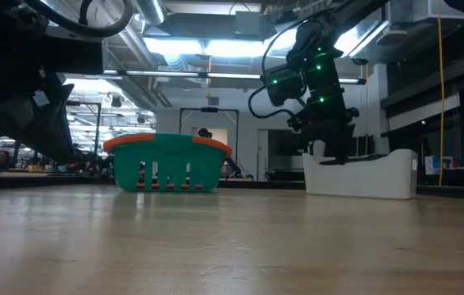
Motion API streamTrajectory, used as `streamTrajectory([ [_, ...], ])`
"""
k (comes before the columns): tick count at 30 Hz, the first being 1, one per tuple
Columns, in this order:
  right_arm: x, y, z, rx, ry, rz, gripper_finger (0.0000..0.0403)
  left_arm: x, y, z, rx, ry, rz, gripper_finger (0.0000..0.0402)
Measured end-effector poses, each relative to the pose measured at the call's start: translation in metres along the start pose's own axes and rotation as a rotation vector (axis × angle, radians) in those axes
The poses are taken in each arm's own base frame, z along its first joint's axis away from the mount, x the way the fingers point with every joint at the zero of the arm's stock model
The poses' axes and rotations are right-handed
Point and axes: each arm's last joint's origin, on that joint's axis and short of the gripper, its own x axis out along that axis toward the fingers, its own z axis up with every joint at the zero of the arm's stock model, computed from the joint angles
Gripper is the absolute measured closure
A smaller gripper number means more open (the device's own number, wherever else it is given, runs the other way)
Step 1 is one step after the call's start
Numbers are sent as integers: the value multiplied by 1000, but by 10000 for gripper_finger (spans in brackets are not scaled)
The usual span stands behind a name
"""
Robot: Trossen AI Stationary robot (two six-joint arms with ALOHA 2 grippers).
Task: Sort pens & pencils
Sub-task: Put the black pen into the white bin, then return to Home Position
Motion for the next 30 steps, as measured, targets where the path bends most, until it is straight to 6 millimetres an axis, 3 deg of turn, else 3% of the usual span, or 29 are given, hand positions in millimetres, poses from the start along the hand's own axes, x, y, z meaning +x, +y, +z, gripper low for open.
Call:
streamTrajectory([
  [7,0,0,-1,3,7,-3,330,0,0,0,0,0,0,352],
  [15,-1,-7,-8,24,74,-92,255,0,0,0,0,0,0,352],
  [21,-25,-11,-21,83,173,-191,234,1,3,0,27,2,25,352],
  [26,-54,23,-33,82,134,-31,234,-8,16,0,-11,55,17,352],
  [30,-87,65,-56,-44,13,-20,234,-32,41,6,-111,32,5,352],
])
